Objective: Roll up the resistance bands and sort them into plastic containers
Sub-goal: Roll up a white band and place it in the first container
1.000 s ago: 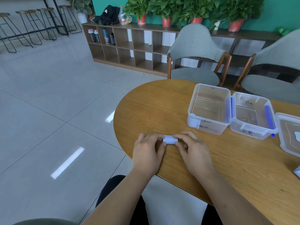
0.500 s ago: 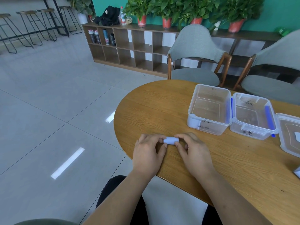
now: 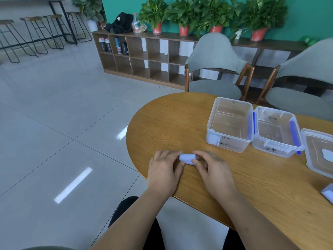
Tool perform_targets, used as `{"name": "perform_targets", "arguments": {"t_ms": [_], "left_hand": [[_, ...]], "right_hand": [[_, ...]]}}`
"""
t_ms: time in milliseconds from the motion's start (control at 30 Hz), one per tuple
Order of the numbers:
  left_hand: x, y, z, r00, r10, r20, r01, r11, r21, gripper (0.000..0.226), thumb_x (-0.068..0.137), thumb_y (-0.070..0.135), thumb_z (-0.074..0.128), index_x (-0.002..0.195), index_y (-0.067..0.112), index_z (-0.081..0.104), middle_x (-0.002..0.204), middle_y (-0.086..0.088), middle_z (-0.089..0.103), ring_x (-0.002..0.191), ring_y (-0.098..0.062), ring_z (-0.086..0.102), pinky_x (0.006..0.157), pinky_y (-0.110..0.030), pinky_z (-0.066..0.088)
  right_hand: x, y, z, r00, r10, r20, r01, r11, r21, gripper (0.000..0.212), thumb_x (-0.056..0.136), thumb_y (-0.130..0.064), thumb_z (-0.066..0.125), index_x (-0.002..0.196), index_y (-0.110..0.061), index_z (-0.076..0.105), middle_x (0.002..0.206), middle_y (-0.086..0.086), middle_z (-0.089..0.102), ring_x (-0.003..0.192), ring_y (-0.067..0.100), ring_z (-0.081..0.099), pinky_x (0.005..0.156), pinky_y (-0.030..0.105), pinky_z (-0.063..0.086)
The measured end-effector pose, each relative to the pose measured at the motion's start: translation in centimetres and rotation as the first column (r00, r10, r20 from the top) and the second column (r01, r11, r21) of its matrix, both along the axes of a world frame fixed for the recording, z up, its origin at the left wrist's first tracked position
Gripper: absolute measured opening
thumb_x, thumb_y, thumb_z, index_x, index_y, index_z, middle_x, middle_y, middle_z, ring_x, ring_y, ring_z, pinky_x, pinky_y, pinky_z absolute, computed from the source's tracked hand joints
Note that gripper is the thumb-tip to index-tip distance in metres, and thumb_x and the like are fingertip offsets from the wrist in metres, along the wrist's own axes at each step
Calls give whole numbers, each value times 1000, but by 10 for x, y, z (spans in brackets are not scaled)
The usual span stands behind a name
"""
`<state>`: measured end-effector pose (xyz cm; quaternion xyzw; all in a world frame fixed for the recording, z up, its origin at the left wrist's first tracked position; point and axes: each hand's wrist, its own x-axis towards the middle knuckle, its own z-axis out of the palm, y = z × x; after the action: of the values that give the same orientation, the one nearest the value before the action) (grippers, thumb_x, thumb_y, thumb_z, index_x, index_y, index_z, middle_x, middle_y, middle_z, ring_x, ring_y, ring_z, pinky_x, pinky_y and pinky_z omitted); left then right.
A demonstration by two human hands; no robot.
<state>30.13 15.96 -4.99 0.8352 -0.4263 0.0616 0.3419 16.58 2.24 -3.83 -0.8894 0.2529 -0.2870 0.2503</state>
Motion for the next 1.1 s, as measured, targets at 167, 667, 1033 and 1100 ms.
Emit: {"name": "perform_targets", "arguments": {"t_ms": [167, 667, 1033, 1100], "left_hand": [[1, 2, 5, 997, -59, 55, 61, 998, -21, 33, 99, 38, 66, 132, 31, 68, 124, 13, 63, 107, -14, 52, 91, -39, 51], [-9, -15, 63, 938, -343, 52, 340, 939, 51, 35, 101, 42, 64, 134, 28, 65, 123, 13, 66, 112, -12, 51, 97, -36, 49], [-21, -58, 98, 911, -369, 184, 366, 929, 53, 32, 99, 42, 63, 126, 25, 68, 111, 10, 71, 104, -13, 53, 90, -36, 49], [-22, -67, 105, 915, -358, 184, 359, 933, 27, 30, 97, 41, 64, 122, 26, 69, 109, 11, 71, 102, -12, 53, 89, -35, 49]], "right_hand": [[-2, 2, 3, 1000, 16, 15, -16, 1000, 5, 26, 100, -35, 67, 125, -30, 71, 98, -21, 65, 77, -4, 52, 73, 24, 49], [-28, -13, 75, 999, -42, -19, 43, 996, 75, 9, 92, -38, 73, 100, -35, 75, 76, -16, 68, 71, 1, 62, 65, 20, 48], [-42, -55, 139, 968, 117, -221, -95, 990, 108, 27, 88, -31, 82, 114, -34, 76, 87, -12, 71, 79, 4, 67, 83, 32, 58], [-41, -63, 153, 959, 133, -250, -119, 990, 70, 23, 89, -29, 81, 111, -32, 76, 86, -10, 71, 79, 6, 67, 81, 34, 59]]}}
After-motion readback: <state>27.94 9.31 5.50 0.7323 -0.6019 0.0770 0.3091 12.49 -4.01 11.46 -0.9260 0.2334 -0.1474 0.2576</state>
